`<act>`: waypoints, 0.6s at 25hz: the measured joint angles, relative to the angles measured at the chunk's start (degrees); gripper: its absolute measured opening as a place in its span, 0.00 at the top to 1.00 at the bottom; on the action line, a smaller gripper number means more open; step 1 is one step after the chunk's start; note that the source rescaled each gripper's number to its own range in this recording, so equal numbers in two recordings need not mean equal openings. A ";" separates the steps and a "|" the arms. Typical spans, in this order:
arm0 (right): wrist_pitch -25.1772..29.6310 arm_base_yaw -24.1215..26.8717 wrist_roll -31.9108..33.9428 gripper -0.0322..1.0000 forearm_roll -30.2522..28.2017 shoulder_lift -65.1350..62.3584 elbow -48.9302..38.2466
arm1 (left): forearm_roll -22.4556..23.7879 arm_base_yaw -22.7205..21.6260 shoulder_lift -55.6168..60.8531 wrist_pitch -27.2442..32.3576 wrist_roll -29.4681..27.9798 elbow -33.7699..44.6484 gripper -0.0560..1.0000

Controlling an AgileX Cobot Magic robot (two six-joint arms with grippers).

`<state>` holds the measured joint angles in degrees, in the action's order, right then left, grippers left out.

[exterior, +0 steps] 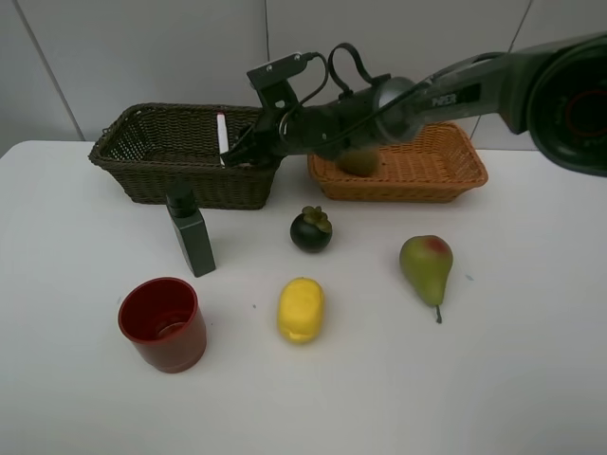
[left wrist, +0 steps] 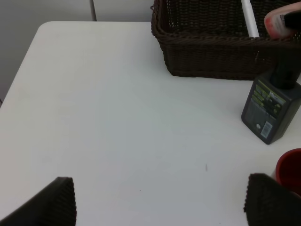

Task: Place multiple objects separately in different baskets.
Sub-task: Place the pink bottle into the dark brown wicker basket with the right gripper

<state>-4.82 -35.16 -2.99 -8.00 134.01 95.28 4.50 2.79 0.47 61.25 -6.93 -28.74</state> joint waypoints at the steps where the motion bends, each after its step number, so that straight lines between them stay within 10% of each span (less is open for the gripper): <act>1: -0.49 0.00 0.12 0.30 0.10 -0.04 0.05 | 0.00 0.00 0.00 0.00 0.00 0.00 0.06; 5: -1.38 0.00 0.21 0.04 0.15 -0.04 0.05 | 0.00 0.00 0.00 0.00 0.00 0.00 0.06; 15: -0.20 -0.18 0.26 0.00 0.15 -1.17 0.05 | 0.00 0.00 0.00 0.00 0.00 0.00 0.06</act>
<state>-5.03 -35.34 -2.73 -7.84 132.84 95.33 4.50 2.79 0.47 61.25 -6.93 -28.74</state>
